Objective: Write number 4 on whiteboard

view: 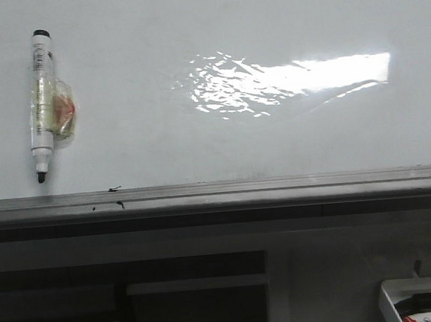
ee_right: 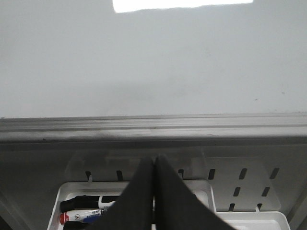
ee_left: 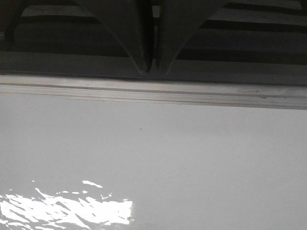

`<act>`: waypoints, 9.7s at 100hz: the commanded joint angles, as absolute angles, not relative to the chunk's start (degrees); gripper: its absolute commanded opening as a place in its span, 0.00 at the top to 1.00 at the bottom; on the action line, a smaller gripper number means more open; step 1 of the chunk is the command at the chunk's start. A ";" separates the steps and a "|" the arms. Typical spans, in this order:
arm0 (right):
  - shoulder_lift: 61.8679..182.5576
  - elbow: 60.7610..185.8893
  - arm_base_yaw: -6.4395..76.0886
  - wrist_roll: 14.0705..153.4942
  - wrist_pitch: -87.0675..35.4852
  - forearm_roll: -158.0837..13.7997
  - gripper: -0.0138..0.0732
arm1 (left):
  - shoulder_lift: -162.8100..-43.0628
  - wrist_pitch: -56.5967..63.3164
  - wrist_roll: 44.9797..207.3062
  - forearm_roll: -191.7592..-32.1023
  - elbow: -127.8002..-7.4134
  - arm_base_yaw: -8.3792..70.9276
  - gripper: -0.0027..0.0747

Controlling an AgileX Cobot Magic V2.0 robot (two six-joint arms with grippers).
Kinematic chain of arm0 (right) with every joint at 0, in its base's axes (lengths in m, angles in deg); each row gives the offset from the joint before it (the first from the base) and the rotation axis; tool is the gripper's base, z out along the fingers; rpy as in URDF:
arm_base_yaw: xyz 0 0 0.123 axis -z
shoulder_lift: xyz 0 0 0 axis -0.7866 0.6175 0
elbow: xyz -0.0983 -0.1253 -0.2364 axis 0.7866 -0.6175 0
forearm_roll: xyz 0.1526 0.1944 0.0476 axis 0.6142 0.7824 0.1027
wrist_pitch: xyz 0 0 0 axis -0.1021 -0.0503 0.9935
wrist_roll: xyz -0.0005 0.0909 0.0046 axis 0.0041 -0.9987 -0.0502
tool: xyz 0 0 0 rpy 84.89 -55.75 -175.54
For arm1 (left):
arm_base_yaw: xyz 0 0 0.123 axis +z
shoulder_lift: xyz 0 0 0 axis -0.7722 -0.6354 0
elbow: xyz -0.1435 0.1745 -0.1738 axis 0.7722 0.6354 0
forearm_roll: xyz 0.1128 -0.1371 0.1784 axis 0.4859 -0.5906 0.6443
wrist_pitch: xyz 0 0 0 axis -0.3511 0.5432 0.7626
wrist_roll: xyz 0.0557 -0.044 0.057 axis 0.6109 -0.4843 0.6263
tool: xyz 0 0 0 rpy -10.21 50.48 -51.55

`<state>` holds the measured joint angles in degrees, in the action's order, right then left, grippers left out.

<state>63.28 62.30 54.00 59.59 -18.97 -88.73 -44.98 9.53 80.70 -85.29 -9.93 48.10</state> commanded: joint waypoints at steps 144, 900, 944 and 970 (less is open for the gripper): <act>62.13 60.68 54.31 60.17 -20.02 -89.29 0.91 | -43.44 4.32 80.71 -78.81 -9.04 48.19 0.99; 135.39 121.32 17.25 64.02 -16.54 -78.58 0.91 | -96.62 -28.50 79.00 -62.91 -33.99 13.43 0.40; 129.53 120.22 15.32 63.22 -20.26 -78.39 0.91 | -96.62 -28.50 79.00 -62.91 -33.99 13.43 0.40; 131.97 120.90 15.75 63.22 -24.56 -78.39 0.91 | -96.62 -28.46 79.00 -62.91 -33.99 13.43 0.40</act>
<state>131.80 118.67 15.28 62.42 -19.51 -78.10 -97.40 -24.79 79.60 -61.75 -32.48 13.56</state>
